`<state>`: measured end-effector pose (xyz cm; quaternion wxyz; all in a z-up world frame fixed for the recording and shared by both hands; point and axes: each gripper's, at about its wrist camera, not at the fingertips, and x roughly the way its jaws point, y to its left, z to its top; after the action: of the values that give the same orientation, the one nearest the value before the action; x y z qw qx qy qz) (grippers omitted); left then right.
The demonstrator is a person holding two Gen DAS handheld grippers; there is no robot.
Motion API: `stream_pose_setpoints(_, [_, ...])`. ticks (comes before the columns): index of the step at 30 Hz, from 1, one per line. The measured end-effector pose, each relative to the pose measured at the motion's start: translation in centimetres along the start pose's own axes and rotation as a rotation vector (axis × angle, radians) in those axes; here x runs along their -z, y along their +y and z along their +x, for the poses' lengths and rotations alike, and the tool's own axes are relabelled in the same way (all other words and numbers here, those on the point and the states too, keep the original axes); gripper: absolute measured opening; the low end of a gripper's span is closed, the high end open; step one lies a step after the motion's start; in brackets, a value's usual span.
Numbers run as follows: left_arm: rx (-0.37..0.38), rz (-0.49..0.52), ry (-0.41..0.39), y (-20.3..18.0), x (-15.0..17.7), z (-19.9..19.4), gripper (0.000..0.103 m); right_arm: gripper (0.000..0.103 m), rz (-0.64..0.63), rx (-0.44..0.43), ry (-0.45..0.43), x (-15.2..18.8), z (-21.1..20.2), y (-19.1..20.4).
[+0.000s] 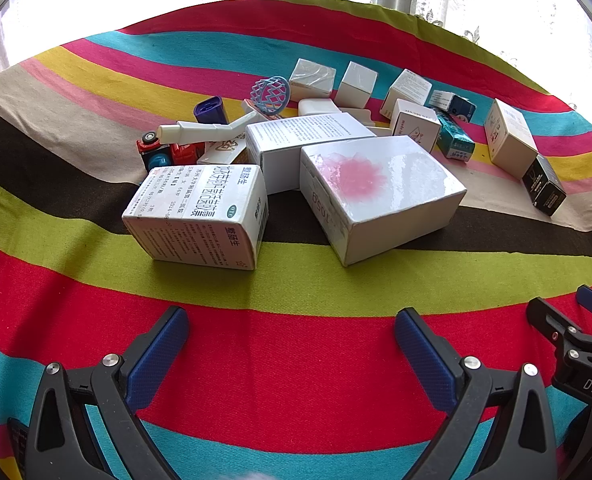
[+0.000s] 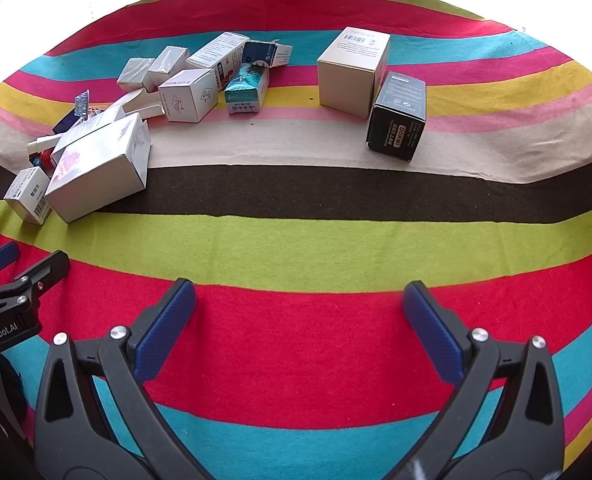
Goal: Organize rigid objects
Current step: 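Grasp the white medicine box with Chinese text using the left gripper, then grasp the white box with pink stain with the right gripper while the left holds its box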
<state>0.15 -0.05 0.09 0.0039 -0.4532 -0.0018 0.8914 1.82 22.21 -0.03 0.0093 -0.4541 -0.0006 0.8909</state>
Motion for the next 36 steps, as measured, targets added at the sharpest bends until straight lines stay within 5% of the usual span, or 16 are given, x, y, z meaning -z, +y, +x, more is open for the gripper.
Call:
stream_pose_setpoints(8, [0.017, 0.022, 0.078, 0.6, -0.2, 0.0, 0.103, 0.103, -0.026, -0.023, -0.001, 0.1, -0.1, 0.0])
stream_pose_setpoints(14, [-0.007, -0.117, 0.087, 5.9, -1.1, 0.3, 0.103, 0.103, -0.028, -0.021, -0.002, 0.1, -0.1, 0.0])
stream_pose_setpoints(19, [0.000, -0.136, 0.105, 6.8, -3.8, 2.1, 0.103, 0.103, -0.029, -0.020, -0.002, 0.2, -0.1, 0.1])
stream_pose_setpoints(21, [0.001, -0.131, 0.094, 6.1, -4.5, 2.6, 0.102, 0.103, -0.029, -0.019, -0.002, 0.1, -0.2, 0.1])
stream_pose_setpoints(22, [-0.019, -0.124, 0.076, 5.7, -4.7, 2.7, 0.094, 0.103, -0.029, -0.020, -0.002, 0.2, -0.2, 0.1])
stream_pose_setpoints(23, [-0.042, -0.119, 0.061, 5.4, -4.8, 2.7, 0.075, 0.103, -0.029, -0.020, -0.002, 0.1, -0.2, 0.1])
stream_pose_setpoints(24, [-0.087, -0.109, 0.048, 5.0, -4.7, 2.6, 0.072, 0.103, -0.029, -0.020, -0.002, 0.1, -0.2, 0.1])
stream_pose_setpoints(36, [0.005, -0.107, -0.080, 3.0, 1.3, -2.6, 0.073, 0.103, -0.058, -0.042, -0.001, 0.3, -0.4, 0.4])
